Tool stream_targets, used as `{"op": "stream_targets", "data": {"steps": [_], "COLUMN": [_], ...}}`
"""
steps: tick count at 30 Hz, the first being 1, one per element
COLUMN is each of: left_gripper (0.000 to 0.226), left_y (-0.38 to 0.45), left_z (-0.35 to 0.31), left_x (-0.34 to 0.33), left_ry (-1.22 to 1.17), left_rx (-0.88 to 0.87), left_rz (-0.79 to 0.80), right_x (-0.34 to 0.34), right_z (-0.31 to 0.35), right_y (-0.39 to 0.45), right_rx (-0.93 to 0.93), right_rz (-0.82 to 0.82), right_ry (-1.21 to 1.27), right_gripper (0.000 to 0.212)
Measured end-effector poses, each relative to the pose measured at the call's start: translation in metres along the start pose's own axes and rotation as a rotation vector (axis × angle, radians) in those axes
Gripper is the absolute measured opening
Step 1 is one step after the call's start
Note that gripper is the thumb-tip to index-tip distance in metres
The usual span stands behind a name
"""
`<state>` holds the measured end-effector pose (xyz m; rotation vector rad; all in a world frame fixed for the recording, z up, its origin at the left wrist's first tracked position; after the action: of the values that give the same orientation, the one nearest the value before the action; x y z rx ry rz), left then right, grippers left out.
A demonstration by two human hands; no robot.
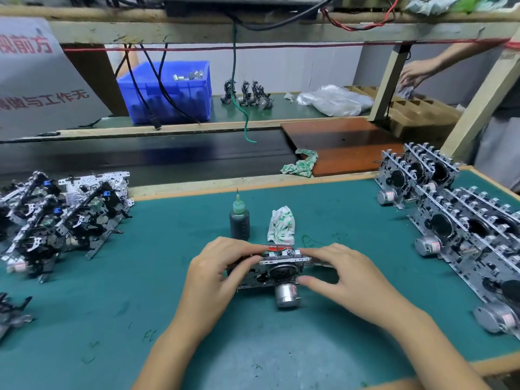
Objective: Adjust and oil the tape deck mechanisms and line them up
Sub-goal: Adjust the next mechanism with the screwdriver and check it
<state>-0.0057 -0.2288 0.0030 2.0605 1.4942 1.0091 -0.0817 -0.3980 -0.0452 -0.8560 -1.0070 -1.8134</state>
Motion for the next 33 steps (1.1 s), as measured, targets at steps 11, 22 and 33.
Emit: {"op": "stream_targets", "data": {"steps": [11, 22, 33], "left_gripper": [0.006, 0.008, 0.014], "left_y": [0.003, 0.015, 0.079], "left_z": [0.016, 0.021, -0.043], "left_x": [0.033, 0.018, -0.12], "left_ry": [0.146, 0.06, 0.063], "left_rx": [0.084, 0.173, -0.015], "left_rz": [-0.031, 0.165, 0.326], "right_x": [0.026, 0.008, 0.105], "right_z": [0.048, 0.107, -0.005], "right_y": [0.006, 0.035, 0.032], "right_rx": [0.22, 0.631, 0.139], "right_rz": [-0.17, 0.006, -0.24], "right_ry": [0.143, -0.175, -0.329], "right_gripper": [0.034, 0.034, 0.04]}}
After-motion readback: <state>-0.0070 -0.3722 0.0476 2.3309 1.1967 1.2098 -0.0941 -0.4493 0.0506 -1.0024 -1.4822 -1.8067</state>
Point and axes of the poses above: each hand's wrist, its own y-axis towards the middle knuckle, its own x-axis out of the back of the hand, z = x × y, the point moved 10 cm from there along y, towards the middle knuckle, and after that the axes turned 12 degrees about -z, right-handed, at the moved point
